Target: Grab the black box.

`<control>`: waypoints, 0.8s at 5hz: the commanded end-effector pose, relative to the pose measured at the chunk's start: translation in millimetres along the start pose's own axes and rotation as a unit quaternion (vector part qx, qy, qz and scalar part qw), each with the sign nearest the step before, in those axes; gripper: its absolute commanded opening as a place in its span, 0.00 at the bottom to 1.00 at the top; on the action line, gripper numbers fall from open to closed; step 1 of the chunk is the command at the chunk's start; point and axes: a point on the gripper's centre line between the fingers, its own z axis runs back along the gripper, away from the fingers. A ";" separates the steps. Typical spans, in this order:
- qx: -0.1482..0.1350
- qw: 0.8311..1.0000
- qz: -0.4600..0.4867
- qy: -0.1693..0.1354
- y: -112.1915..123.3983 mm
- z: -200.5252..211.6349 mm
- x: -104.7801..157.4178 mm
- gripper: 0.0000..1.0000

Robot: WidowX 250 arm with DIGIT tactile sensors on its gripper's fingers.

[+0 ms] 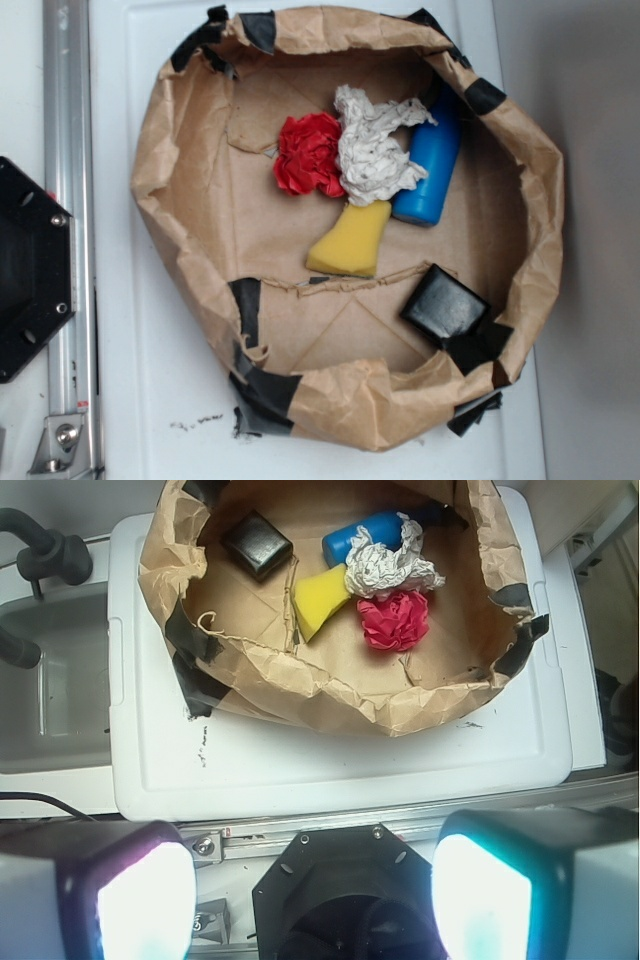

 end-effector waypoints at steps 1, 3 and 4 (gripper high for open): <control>0.000 1.000 0.000 0.000 0.0 0.0 0.0 1.00; 0.048 0.997 -0.064 -0.021 33.6 -80.4 95.8 1.00; 0.030 0.986 -0.148 -0.071 25.6 -103.6 140.6 1.00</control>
